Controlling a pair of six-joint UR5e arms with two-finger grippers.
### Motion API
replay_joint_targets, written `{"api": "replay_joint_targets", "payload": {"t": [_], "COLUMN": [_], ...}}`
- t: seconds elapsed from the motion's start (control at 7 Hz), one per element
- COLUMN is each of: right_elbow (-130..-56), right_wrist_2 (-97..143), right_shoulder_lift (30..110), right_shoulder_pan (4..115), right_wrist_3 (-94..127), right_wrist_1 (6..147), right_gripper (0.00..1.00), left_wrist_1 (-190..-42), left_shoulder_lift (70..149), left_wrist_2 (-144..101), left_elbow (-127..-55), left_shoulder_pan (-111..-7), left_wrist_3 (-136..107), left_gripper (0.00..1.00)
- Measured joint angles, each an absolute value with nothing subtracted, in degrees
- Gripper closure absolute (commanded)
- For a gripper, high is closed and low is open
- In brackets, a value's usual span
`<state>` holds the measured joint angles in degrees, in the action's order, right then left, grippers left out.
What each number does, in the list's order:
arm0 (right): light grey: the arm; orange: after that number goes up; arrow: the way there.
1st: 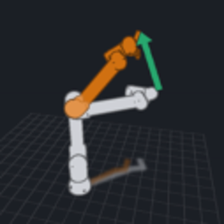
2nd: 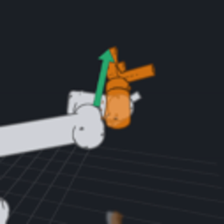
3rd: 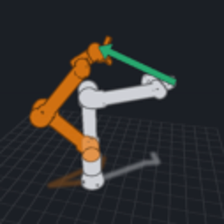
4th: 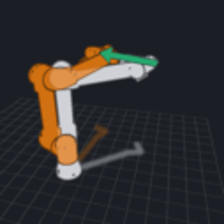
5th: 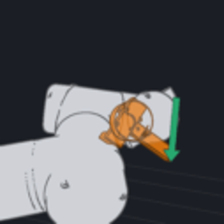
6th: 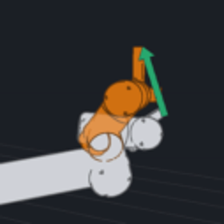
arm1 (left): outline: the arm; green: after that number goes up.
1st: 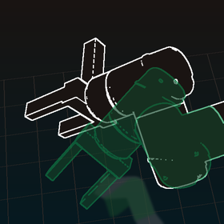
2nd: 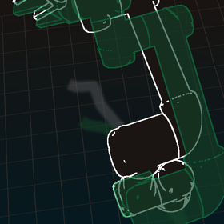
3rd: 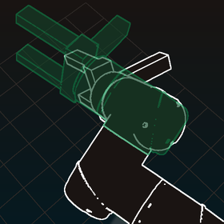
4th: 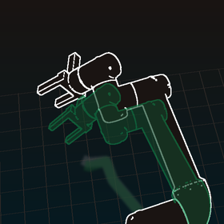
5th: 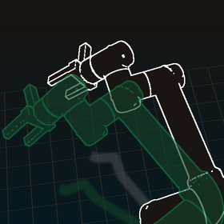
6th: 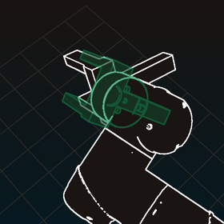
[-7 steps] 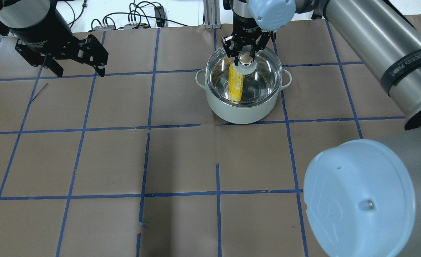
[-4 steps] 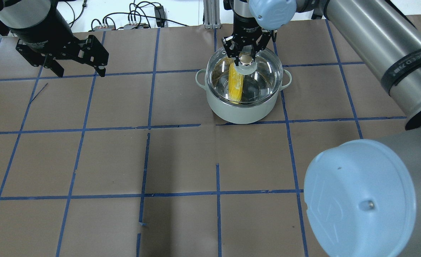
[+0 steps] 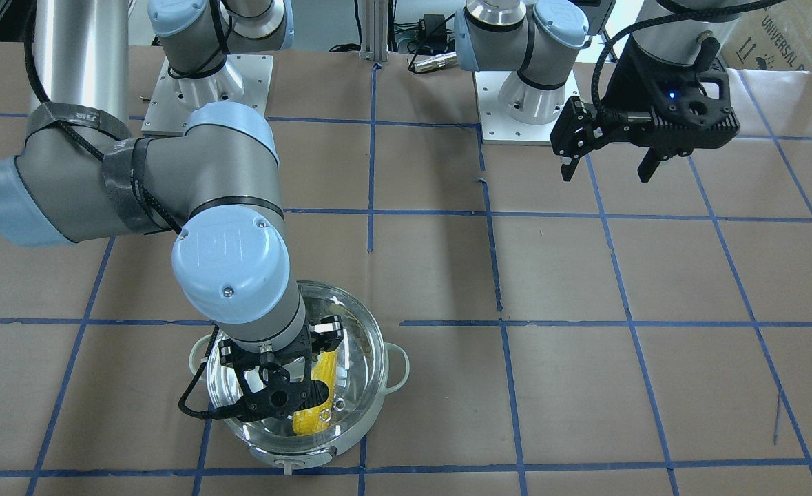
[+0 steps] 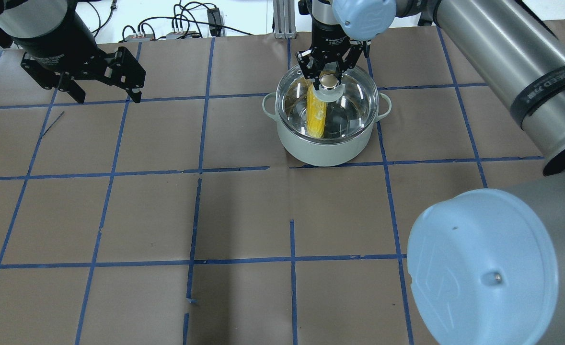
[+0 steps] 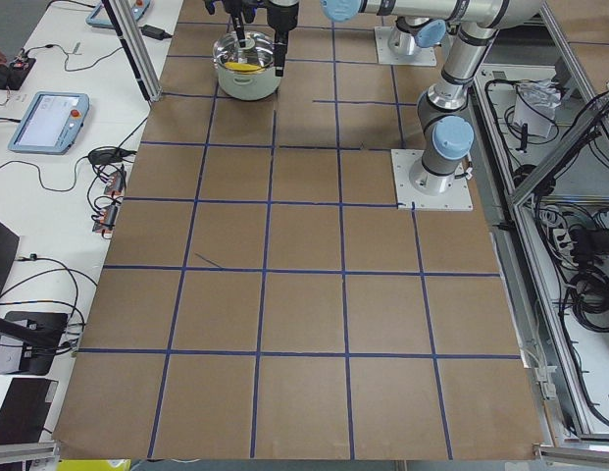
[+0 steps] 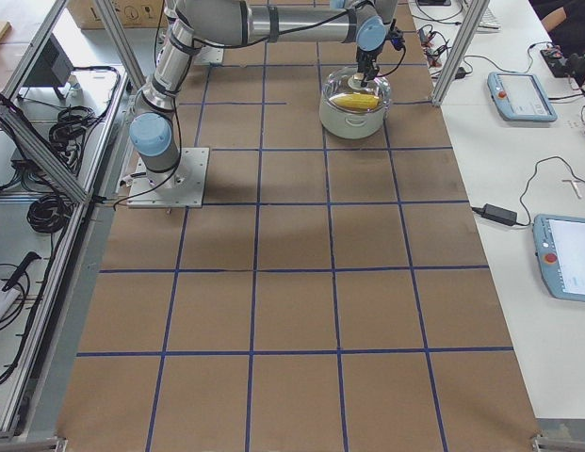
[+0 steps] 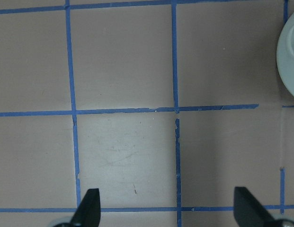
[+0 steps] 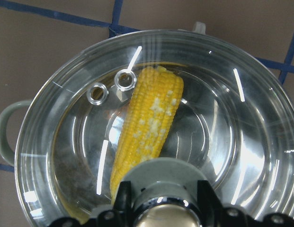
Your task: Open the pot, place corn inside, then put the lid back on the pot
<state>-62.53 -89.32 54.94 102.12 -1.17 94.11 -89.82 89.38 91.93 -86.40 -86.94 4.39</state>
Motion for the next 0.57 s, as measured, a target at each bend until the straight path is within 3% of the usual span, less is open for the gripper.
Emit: {"api": "replay_joint_targets", "payload": {"t": [0.57], "right_elbow": [-62.62], "right_wrist_2": [-89.40], "right_shoulder_lift": [54.54], "right_shoulder_pan": [102.60], "right_wrist_3": [-0.94], "right_wrist_1": [94.12], "right_gripper": [0.71], "left_wrist_1": [-89.82], "left_shoulder_lift": [89.39], "left_wrist_2": [91.93], "left_elbow": [-86.34], "left_shoulder_pan": [-86.94], "left_wrist_3": [4.47], "left_gripper": [0.00]}}
